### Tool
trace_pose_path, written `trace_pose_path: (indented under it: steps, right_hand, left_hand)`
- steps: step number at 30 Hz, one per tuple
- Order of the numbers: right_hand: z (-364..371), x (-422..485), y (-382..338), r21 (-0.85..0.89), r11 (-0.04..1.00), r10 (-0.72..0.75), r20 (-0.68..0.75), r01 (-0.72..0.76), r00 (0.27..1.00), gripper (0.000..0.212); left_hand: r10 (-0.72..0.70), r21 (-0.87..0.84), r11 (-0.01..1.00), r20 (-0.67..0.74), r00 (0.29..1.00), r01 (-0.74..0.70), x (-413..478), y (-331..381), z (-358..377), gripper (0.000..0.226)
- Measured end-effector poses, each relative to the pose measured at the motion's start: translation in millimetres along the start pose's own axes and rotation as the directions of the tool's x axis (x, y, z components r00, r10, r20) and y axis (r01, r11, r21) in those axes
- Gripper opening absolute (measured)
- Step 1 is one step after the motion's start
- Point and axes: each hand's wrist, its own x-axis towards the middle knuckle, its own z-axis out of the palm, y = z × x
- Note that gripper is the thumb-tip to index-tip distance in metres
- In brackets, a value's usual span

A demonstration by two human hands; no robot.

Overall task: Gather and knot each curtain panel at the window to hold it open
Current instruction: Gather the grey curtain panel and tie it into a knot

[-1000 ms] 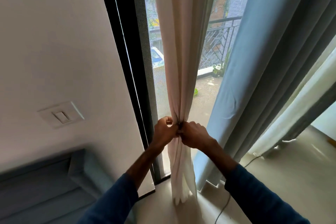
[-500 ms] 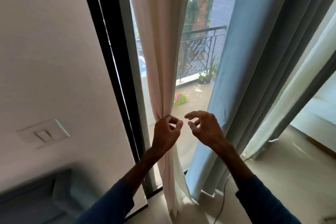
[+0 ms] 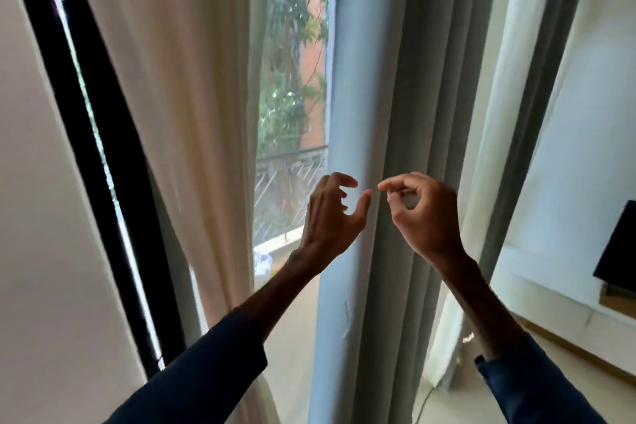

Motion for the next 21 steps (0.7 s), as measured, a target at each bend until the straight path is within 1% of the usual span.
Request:
trace_pose_path:
  steps: [3,5,7,9,11,13,17,19,21]
  right_hand:
    - [-10,53,13,0.015,0.997,-0.077,-0.12,0.079,0.99,0.015]
    - [-10,88,24,0.027,0.995,-0.091,-0.174,0.097,0.981,0.017]
    - [-14,125,37,0.07,0.989,-0.113,-0.22,0.132,0.969,0.026]
    - [-20,166,50,0.133,0.976,-0.14,-0.242,0.176,0.96,0.042]
    - [-25,204,59,0.18,0.969,-0.127,-0.219,0.168,0.968,0.058]
    - [-31,244,66,0.211,0.965,-0.117,-0.183,0.155,0.976,0.071]
    - [-38,323,65,0.223,0.965,-0.117,-0.11,0.139,0.987,0.095]
    - [-41,364,60,0.234,0.963,-0.115,-0.078,0.13,0.99,0.098]
    - [-44,400,52,0.237,0.963,-0.119,-0.056,0.129,0.991,0.094]
  left_hand:
    - [0.096,0.051,0.994,-0.086,0.992,-0.092,52,17,15,0.04]
    - [0.166,0.094,0.984,-0.125,0.978,-0.155,86,28,21,0.047]
    - [0.226,0.138,0.969,-0.178,0.958,-0.203,122,43,30,0.054]
    - [0.269,0.175,0.957,-0.234,0.934,-0.231,164,63,37,0.061]
    - [0.295,0.198,0.949,-0.288,0.911,-0.245,203,84,41,0.067]
    - [0.334,0.237,0.936,-0.358,0.872,-0.261,241,108,46,0.069]
    - [0.372,0.311,0.918,-0.452,0.811,-0.247,308,156,43,0.07]
    - [0.428,0.383,0.889,-0.5,0.753,-0.25,338,181,35,0.071]
    - [0.457,0.446,0.868,-0.537,0.709,-0.221,362,206,26,0.07]
